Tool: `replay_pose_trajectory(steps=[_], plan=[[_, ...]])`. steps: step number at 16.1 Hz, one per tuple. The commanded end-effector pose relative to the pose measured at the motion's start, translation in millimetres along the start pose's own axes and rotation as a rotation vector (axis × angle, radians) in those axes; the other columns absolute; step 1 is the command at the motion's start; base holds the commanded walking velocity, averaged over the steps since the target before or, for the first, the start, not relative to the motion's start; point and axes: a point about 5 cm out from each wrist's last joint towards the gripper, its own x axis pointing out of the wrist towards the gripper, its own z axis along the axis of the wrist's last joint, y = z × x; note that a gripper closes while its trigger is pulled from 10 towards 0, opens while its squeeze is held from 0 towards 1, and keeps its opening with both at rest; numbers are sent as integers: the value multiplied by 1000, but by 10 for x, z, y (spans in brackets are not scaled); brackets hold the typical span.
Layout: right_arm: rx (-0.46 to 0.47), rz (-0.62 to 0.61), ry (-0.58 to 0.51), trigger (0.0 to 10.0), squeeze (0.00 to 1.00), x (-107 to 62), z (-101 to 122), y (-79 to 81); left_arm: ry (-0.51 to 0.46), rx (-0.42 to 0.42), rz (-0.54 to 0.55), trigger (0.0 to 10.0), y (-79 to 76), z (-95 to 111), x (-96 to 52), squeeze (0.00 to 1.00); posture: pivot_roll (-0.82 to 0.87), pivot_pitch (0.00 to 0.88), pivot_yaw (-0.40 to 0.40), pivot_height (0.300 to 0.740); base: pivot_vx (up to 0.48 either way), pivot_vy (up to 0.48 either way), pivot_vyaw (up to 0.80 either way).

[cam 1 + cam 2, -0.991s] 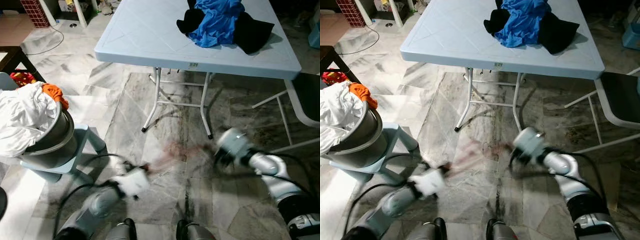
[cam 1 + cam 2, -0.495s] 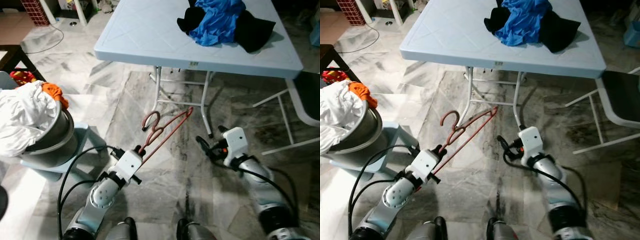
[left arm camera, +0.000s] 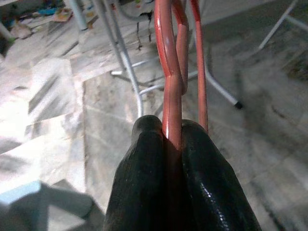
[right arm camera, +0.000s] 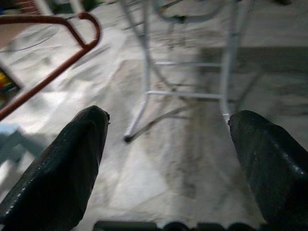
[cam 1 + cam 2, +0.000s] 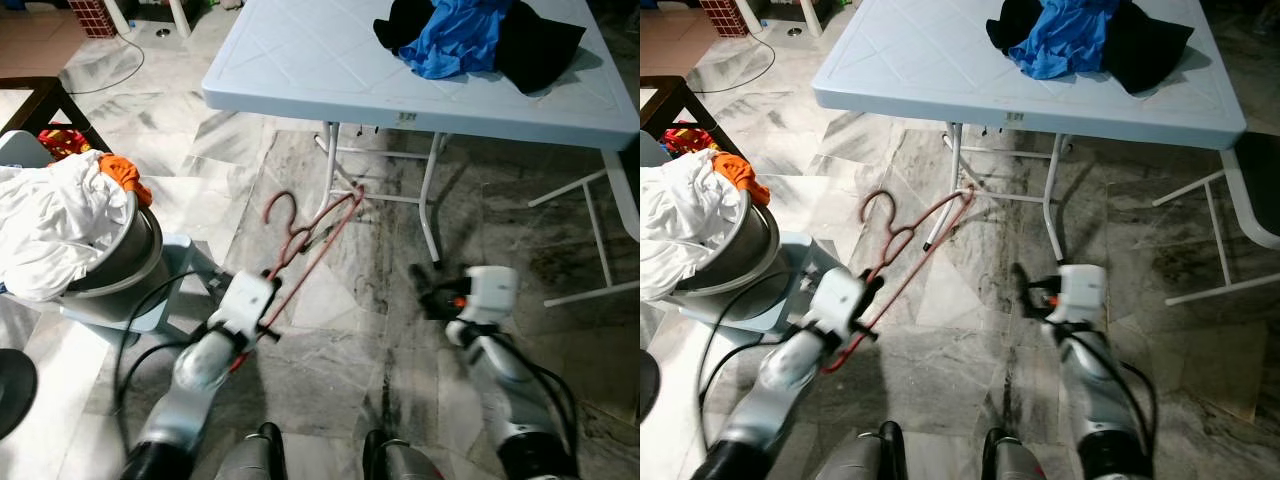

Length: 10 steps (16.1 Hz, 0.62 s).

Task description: Hang hanger

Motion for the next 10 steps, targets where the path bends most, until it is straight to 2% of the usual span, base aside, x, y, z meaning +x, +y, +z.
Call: replay_pose_trajectory(steps=[1, 5, 7, 9, 10], plan=[[21, -59, 7, 10000, 1000, -69, -37, -87, 19, 4, -22, 10000, -23, -37, 2, 0, -36, 254, 57, 740, 0, 442, 0], [38, -174, -73, 10000, 1000, -227, 33, -114, 37, -44, -97, 10000, -96, -1, 73, 0, -112, 259, 99, 740, 0, 419, 0], [51, -229, -70, 10000, 1000, -317, -36, -95, 34, -15, -153, 10000, -135, 6, 130, 0, -115, 248, 107, 740, 0, 480, 0], [53, -225, -66, 10000, 1000, -325, -64, -18, 40, -57, -134, 10000, -73, -15, 142, 0, -112, 239, 101, 740, 0, 480, 0], [36, -224, -59, 10000, 1000, -316, -36, -11, 45, -49, -116, 10000, -45, 12, 163, 0, -107, 235, 100, 740, 0, 480, 0]])
